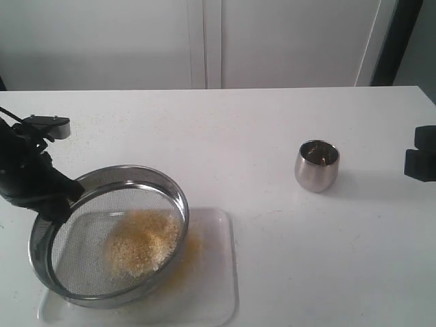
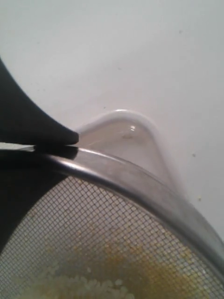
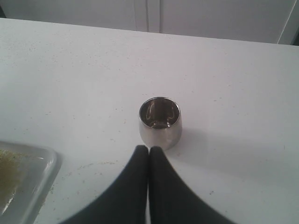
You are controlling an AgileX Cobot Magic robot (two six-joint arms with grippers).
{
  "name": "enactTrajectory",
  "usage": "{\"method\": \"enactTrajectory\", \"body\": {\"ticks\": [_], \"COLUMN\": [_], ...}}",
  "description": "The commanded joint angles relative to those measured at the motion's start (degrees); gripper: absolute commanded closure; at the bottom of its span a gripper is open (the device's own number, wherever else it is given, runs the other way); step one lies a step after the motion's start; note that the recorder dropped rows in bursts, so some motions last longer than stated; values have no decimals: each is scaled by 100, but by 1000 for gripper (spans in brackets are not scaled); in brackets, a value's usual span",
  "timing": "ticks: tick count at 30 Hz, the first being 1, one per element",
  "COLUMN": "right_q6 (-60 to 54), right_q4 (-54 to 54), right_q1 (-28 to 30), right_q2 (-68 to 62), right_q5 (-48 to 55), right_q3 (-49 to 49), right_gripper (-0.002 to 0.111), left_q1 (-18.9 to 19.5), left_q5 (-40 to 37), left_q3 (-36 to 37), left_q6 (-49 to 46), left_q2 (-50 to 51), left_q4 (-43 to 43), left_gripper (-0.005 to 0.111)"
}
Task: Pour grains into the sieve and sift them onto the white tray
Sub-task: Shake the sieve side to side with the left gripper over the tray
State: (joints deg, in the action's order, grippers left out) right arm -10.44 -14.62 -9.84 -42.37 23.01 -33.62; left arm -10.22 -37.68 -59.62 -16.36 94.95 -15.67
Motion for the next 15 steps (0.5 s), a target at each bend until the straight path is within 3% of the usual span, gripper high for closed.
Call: {"method": "enactTrajectory", "body": {"ticks": [1,4,8,11,15], "right_q6": [17,29,18,18,18], "right_q4": [-4,-4,-4,-4,-15], "right_q1": [13,13,13,13,13], "right_q2": [29,29,29,29,29], "right_q5": [-106,-104,-104,-91,-126], "right_q3": [36,36,36,36,36], "right_gripper": [108,108,108,108,108], "left_q1": [-339,-243,-497,-231,-414], "left_q5": [-44,33,-90,74,-171], "left_q3": [43,51,51,51,70], "left_q6": [-284,78,-352,217,-559], "left_q2": [-74,-62,-62,-52,-52], "left_q4": [-267,-270,-63,73,-423], "left_gripper": [107,107,107,107,107]}}
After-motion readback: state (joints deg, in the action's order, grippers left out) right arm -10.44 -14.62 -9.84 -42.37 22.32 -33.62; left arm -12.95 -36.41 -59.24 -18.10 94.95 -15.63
